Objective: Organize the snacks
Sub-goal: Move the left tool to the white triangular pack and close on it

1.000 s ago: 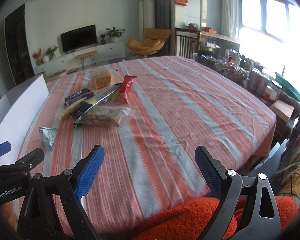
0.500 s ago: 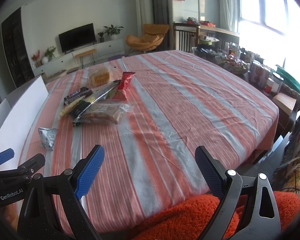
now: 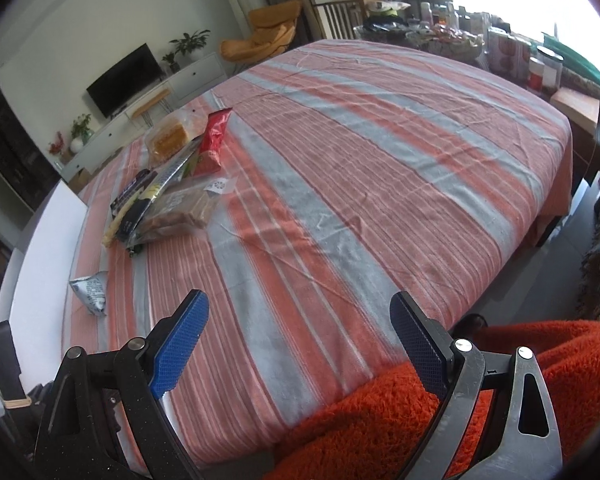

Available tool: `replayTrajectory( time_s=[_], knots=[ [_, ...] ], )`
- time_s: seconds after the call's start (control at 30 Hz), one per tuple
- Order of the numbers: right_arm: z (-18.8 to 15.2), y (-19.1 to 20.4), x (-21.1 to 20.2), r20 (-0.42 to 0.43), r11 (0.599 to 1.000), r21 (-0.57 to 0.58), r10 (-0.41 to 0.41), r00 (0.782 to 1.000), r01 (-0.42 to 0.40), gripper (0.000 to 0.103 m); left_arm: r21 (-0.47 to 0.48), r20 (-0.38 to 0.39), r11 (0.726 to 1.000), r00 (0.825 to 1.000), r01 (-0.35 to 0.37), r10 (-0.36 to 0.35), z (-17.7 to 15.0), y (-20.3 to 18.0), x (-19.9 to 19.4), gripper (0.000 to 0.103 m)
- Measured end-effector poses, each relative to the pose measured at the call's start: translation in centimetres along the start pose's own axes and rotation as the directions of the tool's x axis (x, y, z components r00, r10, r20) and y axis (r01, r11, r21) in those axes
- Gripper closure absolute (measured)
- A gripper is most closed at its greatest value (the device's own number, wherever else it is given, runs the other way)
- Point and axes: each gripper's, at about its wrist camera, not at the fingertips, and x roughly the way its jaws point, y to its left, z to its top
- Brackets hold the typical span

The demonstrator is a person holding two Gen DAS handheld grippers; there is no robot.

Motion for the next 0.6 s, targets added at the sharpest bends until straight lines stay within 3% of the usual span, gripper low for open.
replayTrajectory(
  time_s=[0.17,0.6],
  knots=[
    [-0.7,1.0,-0.4,-0.017,1.0,-0.004,0.005,1.0,-0.005,0.009,-0.007,0.03,1.0,1.0,-0.004,0.004,0.1,-0.1,0.3,0.0],
    [-1.0,1.4,-1.1,-0.044,1.0,0.003,0.029,0.999,-0.029,0.009,-0.009,0.023,1.0,1.0,-0.006,0.007,0.4,-0.3,0.6,0.0]
  ],
)
